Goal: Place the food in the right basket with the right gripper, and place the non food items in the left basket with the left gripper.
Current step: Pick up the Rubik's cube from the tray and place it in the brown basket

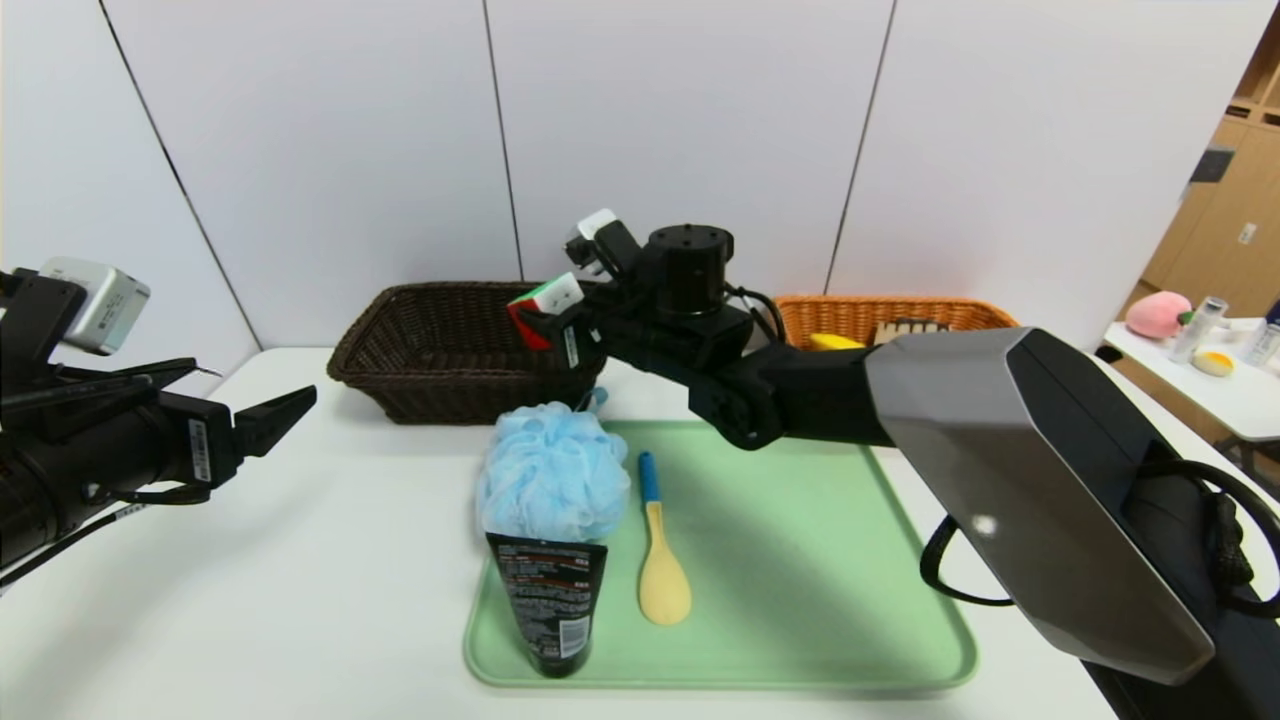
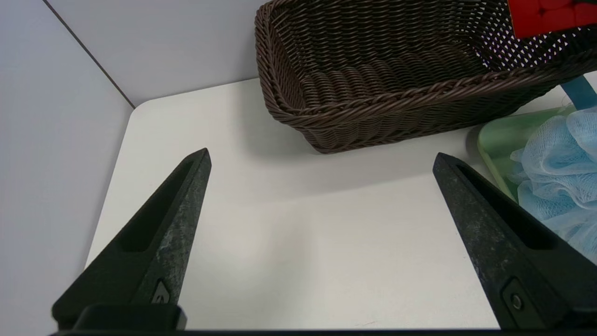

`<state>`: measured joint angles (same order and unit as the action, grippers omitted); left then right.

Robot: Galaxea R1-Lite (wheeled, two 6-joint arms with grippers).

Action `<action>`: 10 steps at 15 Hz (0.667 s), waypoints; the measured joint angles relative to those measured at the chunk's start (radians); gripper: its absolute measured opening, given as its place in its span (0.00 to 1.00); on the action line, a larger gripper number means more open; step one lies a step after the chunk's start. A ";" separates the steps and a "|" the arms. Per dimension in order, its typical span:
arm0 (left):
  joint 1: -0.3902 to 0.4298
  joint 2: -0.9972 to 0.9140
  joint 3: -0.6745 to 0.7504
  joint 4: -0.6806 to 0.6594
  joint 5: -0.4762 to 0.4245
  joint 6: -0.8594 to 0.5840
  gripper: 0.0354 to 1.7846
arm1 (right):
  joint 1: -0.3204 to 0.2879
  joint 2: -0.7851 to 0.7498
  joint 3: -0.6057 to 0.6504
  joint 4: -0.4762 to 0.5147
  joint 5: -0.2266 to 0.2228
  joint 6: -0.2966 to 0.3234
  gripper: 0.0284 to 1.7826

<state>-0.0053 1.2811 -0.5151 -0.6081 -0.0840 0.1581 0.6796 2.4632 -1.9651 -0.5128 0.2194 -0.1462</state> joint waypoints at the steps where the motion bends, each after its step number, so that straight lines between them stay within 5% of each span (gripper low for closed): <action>1: 0.000 0.000 0.000 0.000 0.000 -0.001 0.94 | 0.000 0.004 0.000 0.004 -0.001 0.000 0.54; 10: 0.000 0.002 -0.004 0.000 0.000 -0.004 0.94 | -0.025 0.015 0.000 0.020 -0.001 -0.001 0.82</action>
<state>-0.0057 1.2830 -0.5194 -0.6081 -0.0836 0.1538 0.6547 2.4781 -1.9651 -0.4926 0.2187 -0.1477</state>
